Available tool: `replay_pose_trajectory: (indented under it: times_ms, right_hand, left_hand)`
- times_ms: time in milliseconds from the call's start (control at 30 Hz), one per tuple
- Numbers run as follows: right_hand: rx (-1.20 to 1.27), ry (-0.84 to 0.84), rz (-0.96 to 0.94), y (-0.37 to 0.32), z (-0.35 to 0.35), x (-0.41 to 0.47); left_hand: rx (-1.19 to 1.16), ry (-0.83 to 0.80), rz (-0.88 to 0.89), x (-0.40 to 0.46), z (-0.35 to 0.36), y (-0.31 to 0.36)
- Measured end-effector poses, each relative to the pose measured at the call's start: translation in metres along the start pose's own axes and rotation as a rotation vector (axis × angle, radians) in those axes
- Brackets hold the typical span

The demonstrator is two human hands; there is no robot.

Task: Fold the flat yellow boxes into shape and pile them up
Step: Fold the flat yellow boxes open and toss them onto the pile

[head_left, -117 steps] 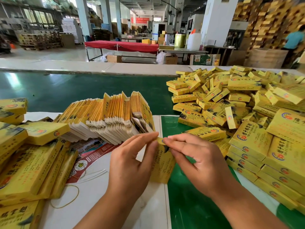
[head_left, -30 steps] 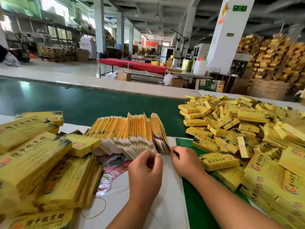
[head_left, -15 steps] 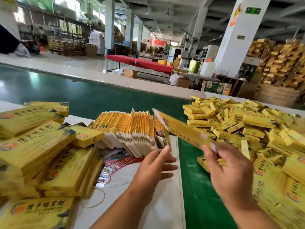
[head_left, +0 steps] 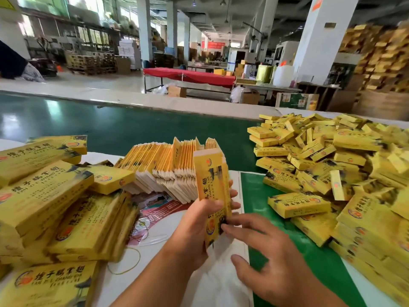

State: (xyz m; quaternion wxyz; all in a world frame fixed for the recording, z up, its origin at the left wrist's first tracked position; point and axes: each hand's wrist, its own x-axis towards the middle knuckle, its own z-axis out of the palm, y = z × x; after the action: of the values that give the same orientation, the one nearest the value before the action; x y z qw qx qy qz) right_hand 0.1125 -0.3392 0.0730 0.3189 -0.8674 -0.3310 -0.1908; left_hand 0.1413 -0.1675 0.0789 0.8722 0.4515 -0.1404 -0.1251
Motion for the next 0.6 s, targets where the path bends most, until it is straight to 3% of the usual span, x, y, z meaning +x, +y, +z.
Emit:
replay_pose_trajectory:
  times_ms: [133, 233, 300, 433, 600]
  right_hand:
    - [0.467, 0.144, 0.224, 0.0, -0.008, 0.003]
    - [0.765, 0.301, 0.301, 0.005, -0.012, 0.004]
    - [0.827, 0.361, 0.353, 0.007, -0.015, 0.005]
    - [0.723, 0.439, 0.389, 0.008, -0.019, 0.0]
    - [0.213, 0.397, 0.228, 0.008, -0.02, -0.001]
  left_hand:
    - [0.706, -0.039, 0.161, -0.003, 0.011, -0.001]
    - [1.28, 0.046, 0.249, -0.002, 0.013, -0.005]
    - [1.451, 0.116, 0.272, -0.002, 0.012, -0.008]
    - [1.602, 0.213, 0.304, 0.0, 0.007, -0.011]
    - [1.623, 0.25, 0.307, -0.003, 0.012, -0.012]
